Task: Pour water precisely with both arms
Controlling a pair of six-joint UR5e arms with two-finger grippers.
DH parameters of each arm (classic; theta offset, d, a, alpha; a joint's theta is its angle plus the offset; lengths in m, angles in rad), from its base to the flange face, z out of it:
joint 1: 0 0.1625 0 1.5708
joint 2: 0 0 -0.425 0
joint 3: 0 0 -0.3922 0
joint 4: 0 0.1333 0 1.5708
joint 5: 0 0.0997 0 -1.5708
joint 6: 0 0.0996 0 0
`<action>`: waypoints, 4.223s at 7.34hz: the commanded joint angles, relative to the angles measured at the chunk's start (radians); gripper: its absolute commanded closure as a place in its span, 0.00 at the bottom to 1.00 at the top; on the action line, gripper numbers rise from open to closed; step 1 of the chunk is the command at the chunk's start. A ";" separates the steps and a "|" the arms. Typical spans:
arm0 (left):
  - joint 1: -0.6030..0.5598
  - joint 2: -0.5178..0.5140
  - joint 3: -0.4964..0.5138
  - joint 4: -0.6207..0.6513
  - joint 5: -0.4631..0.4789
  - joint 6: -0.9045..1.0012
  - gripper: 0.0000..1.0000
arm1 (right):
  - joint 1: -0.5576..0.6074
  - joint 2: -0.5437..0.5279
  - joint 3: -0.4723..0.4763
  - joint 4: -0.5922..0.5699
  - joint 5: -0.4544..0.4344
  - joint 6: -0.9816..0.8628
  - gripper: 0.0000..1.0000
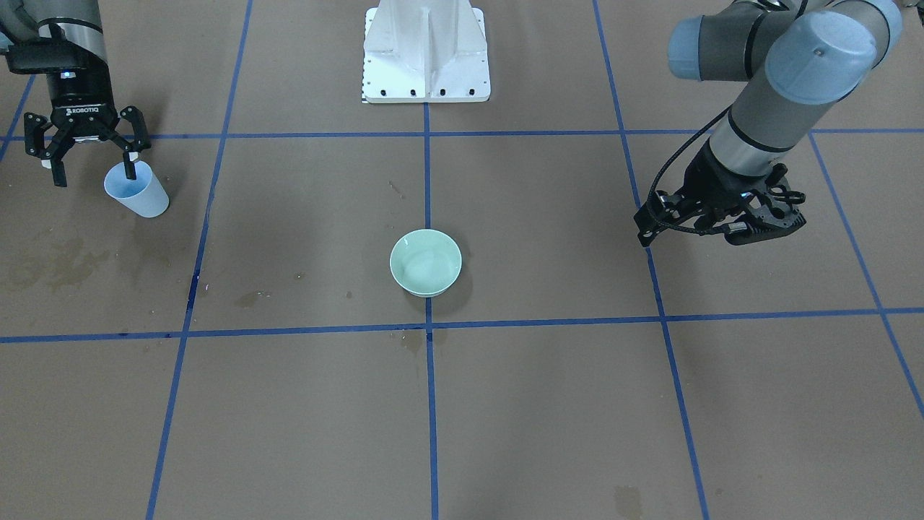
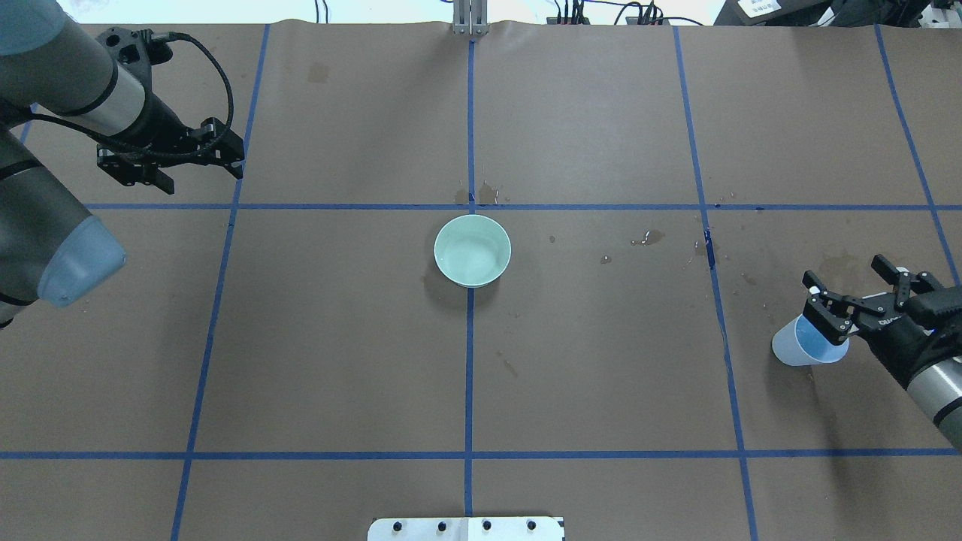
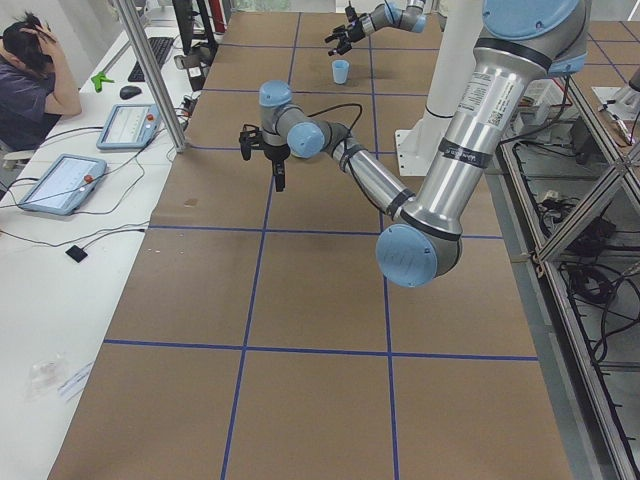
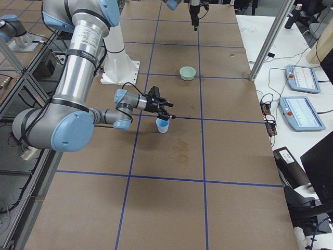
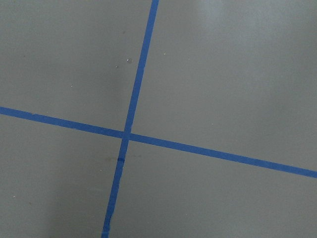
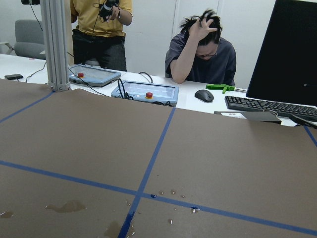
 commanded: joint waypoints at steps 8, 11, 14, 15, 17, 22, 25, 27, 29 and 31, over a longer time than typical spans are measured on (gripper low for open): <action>0.215 -0.246 0.101 -0.112 0.128 -0.209 0.00 | 0.980 0.250 -0.086 -0.496 1.267 -0.545 0.00; 0.311 -0.272 0.209 -0.265 0.242 -0.258 0.00 | 1.062 0.342 -0.115 -0.734 1.407 -0.614 0.00; 0.380 -0.377 0.387 -0.326 0.283 -0.295 0.00 | 1.134 0.460 -0.115 -1.093 1.488 -0.810 0.00; 0.385 -0.388 0.413 -0.329 0.283 -0.293 0.00 | 1.133 0.462 -0.116 -1.131 1.490 -0.821 0.00; 0.390 -0.389 0.442 -0.331 0.283 -0.289 0.01 | 1.140 0.462 -0.116 -1.200 1.507 -0.879 0.00; 0.391 -0.386 0.454 -0.317 0.280 -0.286 0.42 | 1.162 0.462 -0.144 -1.206 1.571 -0.882 0.00; 0.391 -0.389 0.471 -0.317 0.279 -0.284 0.58 | 1.168 0.468 -0.162 -1.206 1.594 -0.882 0.00; 0.391 -0.397 0.468 -0.303 0.277 -0.289 0.96 | 1.170 0.479 -0.174 -1.206 1.594 -0.882 0.00; 0.391 -0.397 0.462 -0.299 0.277 -0.289 1.00 | 1.171 0.479 -0.177 -1.206 1.594 -0.882 0.00; 0.358 -0.397 0.406 -0.216 0.216 -0.278 1.00 | 1.174 0.479 -0.188 -1.206 1.596 -0.884 0.00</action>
